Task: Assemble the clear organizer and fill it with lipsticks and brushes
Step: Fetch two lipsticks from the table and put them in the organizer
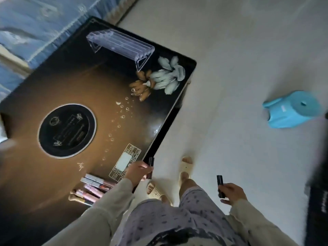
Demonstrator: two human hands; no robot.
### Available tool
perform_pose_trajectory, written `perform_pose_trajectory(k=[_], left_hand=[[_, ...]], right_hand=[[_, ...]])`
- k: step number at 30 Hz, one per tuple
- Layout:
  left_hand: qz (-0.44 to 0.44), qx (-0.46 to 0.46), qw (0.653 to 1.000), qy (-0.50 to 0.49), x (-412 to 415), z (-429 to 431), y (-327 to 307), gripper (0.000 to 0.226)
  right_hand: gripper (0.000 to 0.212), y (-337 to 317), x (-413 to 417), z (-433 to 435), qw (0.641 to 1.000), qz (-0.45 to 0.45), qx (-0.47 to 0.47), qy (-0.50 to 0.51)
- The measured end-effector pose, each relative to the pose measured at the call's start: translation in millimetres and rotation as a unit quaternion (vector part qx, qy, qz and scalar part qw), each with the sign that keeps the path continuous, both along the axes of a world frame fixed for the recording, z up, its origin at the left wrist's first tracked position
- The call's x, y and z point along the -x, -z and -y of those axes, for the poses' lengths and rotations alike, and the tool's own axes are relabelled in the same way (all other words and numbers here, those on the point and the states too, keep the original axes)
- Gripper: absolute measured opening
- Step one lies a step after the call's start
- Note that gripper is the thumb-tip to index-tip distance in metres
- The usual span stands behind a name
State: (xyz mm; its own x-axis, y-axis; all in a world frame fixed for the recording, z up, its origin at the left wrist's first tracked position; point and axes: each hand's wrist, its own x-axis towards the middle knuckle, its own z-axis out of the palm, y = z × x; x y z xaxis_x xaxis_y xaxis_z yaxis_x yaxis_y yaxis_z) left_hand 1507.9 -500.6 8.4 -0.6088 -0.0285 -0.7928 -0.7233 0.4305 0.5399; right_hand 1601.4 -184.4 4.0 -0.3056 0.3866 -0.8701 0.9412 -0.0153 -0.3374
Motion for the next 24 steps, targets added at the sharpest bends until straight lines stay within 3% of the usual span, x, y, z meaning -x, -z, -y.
perform_pose_trajectory(k=[8,24], left_hand=[[0.023,-0.011,0.997,0.07,55,-90,2,0.019],[0.033,0.052,0.998,0.015,176,-216,15,0.01]], right_hand=[[0.004,-3,12,-69,0.994,0.006,0.021,0.106],[0.007,-19,183,-216,0.989,-0.08,0.054,0.116]])
